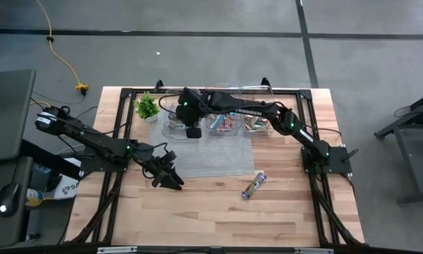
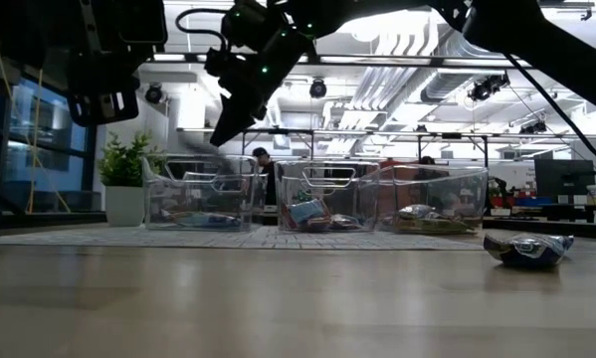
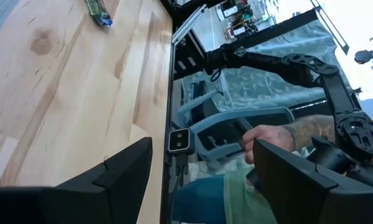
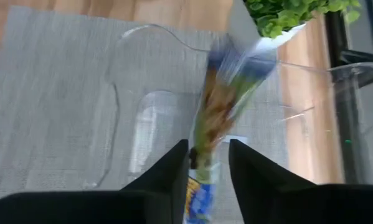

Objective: Pick and place Granola Bars by type
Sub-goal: Put the blue granola bar into the left transparent bin, then return to Home Position

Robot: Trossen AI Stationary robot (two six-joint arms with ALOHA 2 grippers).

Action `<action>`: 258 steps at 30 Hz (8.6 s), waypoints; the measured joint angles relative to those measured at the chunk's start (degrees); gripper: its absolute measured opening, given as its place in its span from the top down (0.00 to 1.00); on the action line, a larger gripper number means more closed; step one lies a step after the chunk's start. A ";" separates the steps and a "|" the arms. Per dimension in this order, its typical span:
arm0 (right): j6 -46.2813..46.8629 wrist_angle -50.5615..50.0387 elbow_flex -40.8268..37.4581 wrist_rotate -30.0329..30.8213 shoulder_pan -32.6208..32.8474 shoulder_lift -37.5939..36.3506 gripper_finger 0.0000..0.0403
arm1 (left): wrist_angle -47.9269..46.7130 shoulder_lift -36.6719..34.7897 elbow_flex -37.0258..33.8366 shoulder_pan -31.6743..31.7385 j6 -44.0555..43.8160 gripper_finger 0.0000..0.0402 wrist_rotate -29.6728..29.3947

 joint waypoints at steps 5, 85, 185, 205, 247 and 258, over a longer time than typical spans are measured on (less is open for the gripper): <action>2.45 -0.01 0.00 -2.49 -0.68 0.00 0.68 | -0.19 0.00 0.00 0.00 0.05 0.33 -0.02; 134.05 -22.57 -46.82 9.26 33.18 -19.56 0.59 | -21.99 -0.02 -0.02 0.00 9.10 0.33 -0.17; 19.49 30.87 -21.64 6.06 1.91 -24.17 0.99 | -23.55 -0.02 -0.02 0.00 6.53 0.33 -4.45; 12.56 30.87 -21.97 -0.44 -2.30 -8.46 0.90 | -21.00 0.00 0.04 0.00 2.60 0.33 -3.23; 20.73 -11.54 -21.51 -2.13 0.81 -40.80 0.97 | -30.69 -17.93 -0.07 12.27 19.16 0.33 -1.07; 27.08 -19.99 -21.51 15.05 11.50 -54.24 1.00 | -47.09 -44.58 -0.04 18.03 25.19 0.33 -8.32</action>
